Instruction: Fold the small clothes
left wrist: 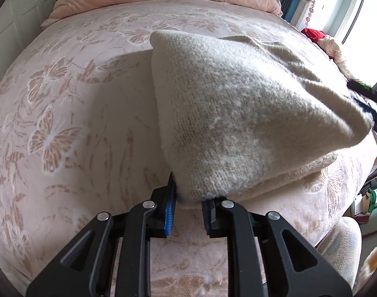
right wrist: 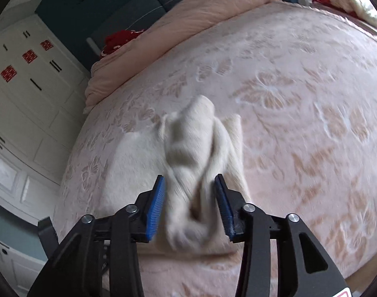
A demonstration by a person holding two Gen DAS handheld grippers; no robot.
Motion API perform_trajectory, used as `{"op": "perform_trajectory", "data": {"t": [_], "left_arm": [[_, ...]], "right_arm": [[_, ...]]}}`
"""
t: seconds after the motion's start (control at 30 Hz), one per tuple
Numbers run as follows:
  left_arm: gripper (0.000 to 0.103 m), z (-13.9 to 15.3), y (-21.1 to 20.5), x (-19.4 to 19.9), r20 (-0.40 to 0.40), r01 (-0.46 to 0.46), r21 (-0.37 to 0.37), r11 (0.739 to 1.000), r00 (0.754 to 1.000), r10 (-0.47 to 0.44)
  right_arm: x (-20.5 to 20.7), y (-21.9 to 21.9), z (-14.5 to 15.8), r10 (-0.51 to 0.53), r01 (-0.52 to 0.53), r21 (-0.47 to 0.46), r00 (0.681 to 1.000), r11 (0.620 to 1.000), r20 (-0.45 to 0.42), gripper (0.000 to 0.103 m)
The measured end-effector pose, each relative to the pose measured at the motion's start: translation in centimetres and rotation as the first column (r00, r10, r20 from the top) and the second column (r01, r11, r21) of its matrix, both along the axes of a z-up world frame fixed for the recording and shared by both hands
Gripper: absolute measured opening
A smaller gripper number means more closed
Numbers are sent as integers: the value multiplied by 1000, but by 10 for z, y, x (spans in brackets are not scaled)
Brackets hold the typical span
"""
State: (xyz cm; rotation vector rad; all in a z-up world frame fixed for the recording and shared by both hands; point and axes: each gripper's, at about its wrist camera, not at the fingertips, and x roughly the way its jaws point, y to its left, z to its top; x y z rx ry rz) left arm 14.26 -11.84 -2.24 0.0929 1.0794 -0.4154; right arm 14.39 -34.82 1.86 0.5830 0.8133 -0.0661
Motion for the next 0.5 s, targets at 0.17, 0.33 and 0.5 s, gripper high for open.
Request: {"op": "perform_trajectory", "data": {"t": [0.17,0.33,0.5], "left_arm": [[17,-1,0,0,-1,5,5,1000,1000,-5],[18,-3,1,2,-11,6,-4,1000,1000,-6],[18,-5,0,2,-11,7,-4,1000,1000,-7]], "right_arm": [[37,-9,10,-35,35,-17,999,999,25,58],[71,-12,-24,22,-20,18,993,1000,-113,58],[99,-3,-37,115,-117,-3,979,993,-169,9]]}}
